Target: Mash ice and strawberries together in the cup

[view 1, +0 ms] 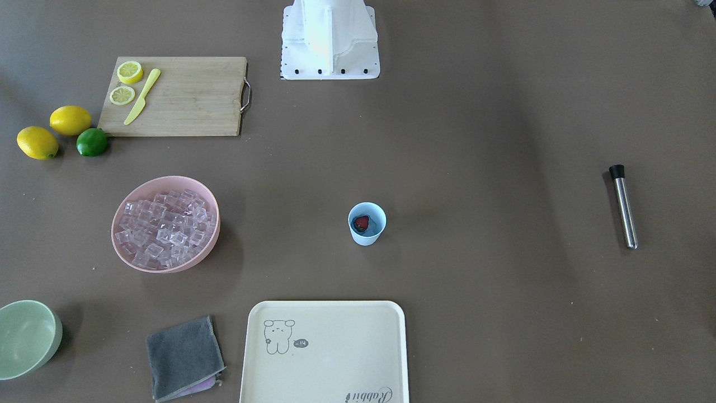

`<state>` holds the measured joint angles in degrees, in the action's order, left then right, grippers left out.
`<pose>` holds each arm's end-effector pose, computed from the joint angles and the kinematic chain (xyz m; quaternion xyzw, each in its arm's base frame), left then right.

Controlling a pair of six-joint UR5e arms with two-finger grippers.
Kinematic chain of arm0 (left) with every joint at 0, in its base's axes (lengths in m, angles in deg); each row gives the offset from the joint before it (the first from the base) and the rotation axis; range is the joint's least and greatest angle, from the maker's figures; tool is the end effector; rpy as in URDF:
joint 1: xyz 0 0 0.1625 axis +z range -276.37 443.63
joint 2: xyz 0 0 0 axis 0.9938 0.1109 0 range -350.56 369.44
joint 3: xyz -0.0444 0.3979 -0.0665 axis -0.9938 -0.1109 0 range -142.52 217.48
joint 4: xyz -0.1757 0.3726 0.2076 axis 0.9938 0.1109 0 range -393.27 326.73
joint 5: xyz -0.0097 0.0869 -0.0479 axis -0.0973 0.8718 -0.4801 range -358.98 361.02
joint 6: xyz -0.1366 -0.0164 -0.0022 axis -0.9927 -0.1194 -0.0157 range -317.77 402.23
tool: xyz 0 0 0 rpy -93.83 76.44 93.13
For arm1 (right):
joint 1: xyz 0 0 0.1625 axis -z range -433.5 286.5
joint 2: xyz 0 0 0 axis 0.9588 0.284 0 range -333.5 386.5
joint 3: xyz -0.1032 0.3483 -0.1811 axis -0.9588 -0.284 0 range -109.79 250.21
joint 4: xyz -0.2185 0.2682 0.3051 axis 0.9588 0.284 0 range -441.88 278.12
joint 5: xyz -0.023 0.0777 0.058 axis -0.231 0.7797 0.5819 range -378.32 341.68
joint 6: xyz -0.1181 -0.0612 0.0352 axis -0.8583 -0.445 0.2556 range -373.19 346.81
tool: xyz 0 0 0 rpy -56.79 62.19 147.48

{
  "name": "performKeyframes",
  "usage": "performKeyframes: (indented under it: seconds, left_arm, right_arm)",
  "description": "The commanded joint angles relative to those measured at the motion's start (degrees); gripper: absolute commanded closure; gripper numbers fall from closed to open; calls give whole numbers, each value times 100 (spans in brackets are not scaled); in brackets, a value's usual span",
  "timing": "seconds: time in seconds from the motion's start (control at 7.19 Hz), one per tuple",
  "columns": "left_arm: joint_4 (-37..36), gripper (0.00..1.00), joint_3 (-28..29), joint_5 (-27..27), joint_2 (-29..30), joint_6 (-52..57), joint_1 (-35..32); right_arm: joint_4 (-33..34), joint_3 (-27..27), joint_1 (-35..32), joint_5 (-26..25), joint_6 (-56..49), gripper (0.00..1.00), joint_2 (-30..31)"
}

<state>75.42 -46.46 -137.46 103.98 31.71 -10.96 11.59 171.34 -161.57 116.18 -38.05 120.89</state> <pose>-0.0779 -0.5916 0.6365 0.1150 0.4125 -0.0578 0.9018 0.0196 -0.5135 0.6076 0.1011 -0.3656 -0.2248 0.8975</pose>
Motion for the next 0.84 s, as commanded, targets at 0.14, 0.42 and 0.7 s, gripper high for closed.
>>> performKeyframes:
  seconds: [0.14, 0.42, 0.7]
  left_arm:
    - [-1837, 2, -664, 5, 108, 1246, -516]
    - [-2421, 2, -1455, -4, 126, 1202, -315]
    - [-2379, 2, -1539, 40, 231, 1202, 140]
  right_arm:
    - [-31, -437, -8, -82, 130, 1, -360]
    - [-23, -462, -105, -82, 139, 1, -377]
    - [12, -436, -332, -21, 218, 1, -342]
